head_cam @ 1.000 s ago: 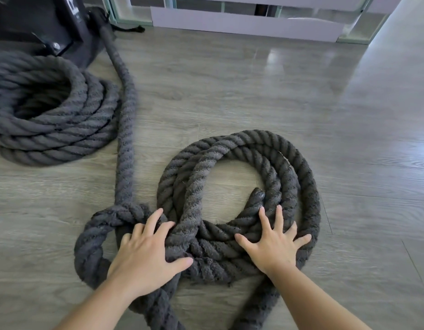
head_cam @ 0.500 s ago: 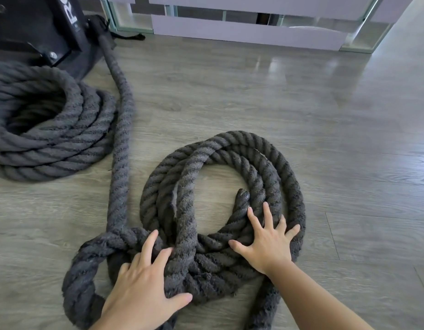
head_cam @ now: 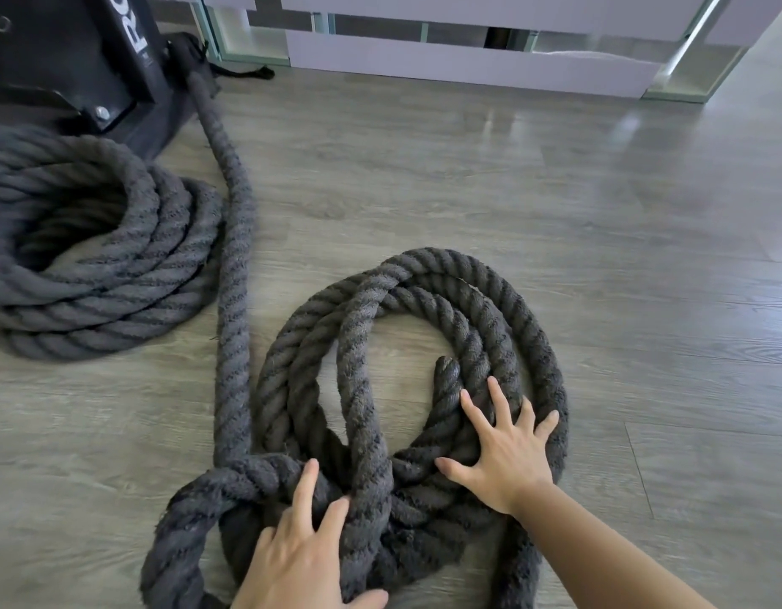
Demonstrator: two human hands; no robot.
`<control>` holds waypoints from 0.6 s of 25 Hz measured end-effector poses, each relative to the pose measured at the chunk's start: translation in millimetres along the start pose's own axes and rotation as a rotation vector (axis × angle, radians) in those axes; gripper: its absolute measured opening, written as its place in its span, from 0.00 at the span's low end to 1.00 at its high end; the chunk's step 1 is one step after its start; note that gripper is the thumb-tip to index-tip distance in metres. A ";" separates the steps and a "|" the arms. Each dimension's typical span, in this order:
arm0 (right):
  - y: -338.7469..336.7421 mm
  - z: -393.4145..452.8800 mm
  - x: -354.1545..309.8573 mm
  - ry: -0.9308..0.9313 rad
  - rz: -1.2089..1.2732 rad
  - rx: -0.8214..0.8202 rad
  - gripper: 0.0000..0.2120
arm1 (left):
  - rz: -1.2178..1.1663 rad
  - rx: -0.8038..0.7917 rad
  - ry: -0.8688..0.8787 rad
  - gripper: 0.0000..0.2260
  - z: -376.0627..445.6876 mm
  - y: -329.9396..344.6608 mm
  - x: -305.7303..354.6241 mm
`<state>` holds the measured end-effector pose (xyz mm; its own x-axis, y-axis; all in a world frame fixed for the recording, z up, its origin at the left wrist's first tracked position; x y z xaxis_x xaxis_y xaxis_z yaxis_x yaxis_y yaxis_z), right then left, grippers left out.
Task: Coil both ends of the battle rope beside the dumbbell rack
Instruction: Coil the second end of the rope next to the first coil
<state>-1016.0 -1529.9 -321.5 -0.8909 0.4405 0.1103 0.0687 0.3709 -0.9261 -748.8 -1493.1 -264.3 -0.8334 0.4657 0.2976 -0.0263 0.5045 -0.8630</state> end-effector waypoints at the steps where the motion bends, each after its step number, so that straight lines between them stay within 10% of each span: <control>1: -1.1 1.5 -0.9 -0.008 -0.001 -0.001 0.51 | -0.015 -0.038 -0.010 0.49 -1.5 4.2 -0.7; 15: -12.5 25.4 -14.8 -0.132 -0.070 -0.023 0.51 | -0.071 0.062 -0.130 0.38 -5.6 5.7 6.1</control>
<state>-1015.1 -1561.8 -320.7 -0.9450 0.3023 0.1245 0.0135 0.4166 -0.9090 -750.9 -1483.3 -265.1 -0.8927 0.3298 0.3071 -0.1186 0.4856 -0.8661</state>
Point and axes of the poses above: each hand's wrist, its own z-axis towards the middle knuckle, its own y-axis out of the palm, x = y × z, the point moved 6 cm from there along z, towards the middle knuckle, and after that the axes turned 14 degrees about y, right-handed, at the moved point
